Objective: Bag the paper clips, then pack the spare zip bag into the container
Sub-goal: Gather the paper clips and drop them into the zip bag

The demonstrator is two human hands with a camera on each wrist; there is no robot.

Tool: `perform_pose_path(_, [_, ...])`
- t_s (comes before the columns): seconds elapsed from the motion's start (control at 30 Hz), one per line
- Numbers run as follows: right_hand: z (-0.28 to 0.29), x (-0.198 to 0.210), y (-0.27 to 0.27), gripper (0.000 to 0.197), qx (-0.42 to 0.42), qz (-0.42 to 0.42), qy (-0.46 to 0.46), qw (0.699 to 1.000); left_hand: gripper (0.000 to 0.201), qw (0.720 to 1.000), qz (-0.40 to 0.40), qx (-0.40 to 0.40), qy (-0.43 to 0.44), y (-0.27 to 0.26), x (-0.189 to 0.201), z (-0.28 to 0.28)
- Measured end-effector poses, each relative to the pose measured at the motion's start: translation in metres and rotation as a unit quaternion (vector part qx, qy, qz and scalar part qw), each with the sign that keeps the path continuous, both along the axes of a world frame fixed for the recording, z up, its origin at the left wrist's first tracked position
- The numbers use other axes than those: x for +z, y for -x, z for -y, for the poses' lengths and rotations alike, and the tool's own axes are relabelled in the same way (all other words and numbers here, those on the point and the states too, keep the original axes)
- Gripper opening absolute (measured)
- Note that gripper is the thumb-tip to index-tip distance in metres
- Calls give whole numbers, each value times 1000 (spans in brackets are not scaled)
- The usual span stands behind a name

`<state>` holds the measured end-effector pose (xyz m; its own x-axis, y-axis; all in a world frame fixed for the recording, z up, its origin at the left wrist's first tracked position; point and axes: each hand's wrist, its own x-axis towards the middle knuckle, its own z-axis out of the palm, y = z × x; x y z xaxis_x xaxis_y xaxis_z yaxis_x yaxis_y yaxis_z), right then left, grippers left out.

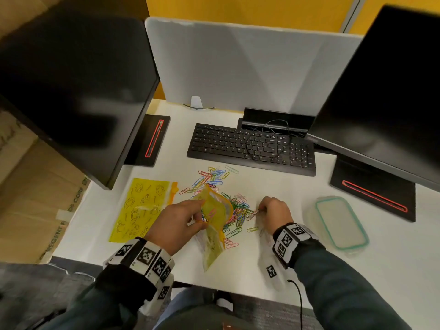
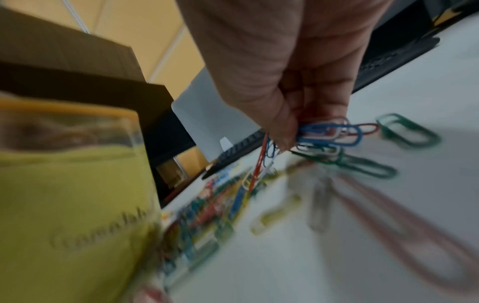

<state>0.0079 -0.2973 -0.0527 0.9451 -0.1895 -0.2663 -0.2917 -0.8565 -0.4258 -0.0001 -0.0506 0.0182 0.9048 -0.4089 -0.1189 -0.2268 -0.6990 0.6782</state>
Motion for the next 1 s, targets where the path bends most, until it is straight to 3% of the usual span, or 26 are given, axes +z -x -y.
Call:
perform_pose_path(0.13, [-4, 36, 2, 13, -74, 104, -120, 985, 28, 1000, -2, -8, -8, -3, -1, 0])
perform_pose_path(0.3, [-43, 79, 4, 26, -101, 163, -388, 901, 37, 1000, -6, -21, -7, -5, -1, 2])
perform_pose_path(0.4, [-67, 73, 4, 27, -98, 153, -415, 891, 40, 1000, 4, -20, -7, -6, 1, 4])
perform_pose_path(0.63, [-72, 55, 16, 40, -67, 145, -361, 919, 21, 1000, 9, -9, 1, -5, -1, 0])
perform_pose_path(0.73, [-41, 45, 24, 40, -116, 153, -251, 949, 21, 1000, 6, -5, -1, -6, -3, -3])
perform_pose_path(0.8, [-12, 25, 28, 43, -155, 77, -135, 976, 23, 1000, 6, -2, 3, -6, -3, -5])
perform_pose_path(0.87, [4, 5, 35, 54, -165, -33, -52, 984, 24, 1000, 10, 1, 5, -4, 0, -7])
perform_pose_path(1.0, [-23, -8, 37, 63, -87, -21, -39, 995, 17, 999, 11, 23, 24, -3, 1, -13])
